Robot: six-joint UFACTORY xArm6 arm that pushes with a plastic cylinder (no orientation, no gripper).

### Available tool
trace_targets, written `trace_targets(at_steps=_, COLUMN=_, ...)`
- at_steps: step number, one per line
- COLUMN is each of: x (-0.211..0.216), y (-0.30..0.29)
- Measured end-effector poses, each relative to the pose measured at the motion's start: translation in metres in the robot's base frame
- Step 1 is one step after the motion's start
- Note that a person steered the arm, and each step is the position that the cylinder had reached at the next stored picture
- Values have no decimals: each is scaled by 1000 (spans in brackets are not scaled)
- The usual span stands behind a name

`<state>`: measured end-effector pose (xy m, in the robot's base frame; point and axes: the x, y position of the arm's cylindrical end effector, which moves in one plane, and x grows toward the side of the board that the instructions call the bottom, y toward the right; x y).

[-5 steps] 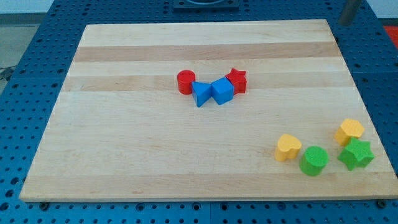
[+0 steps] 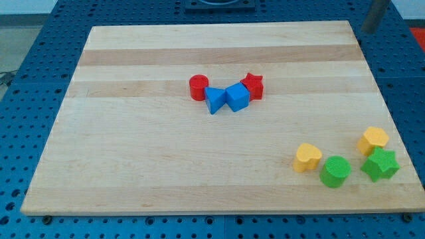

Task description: Move the green star to the left side of the yellow hexagon

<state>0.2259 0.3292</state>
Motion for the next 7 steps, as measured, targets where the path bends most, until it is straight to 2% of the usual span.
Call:
trace_targets(at_steps=1, x=12, y=-10)
trace_targets(at_steps=2, x=75, y=-50)
trace_targets(at_steps=5, x=82, y=-44)
trace_targets(at_steps=7, x=130, y=-23)
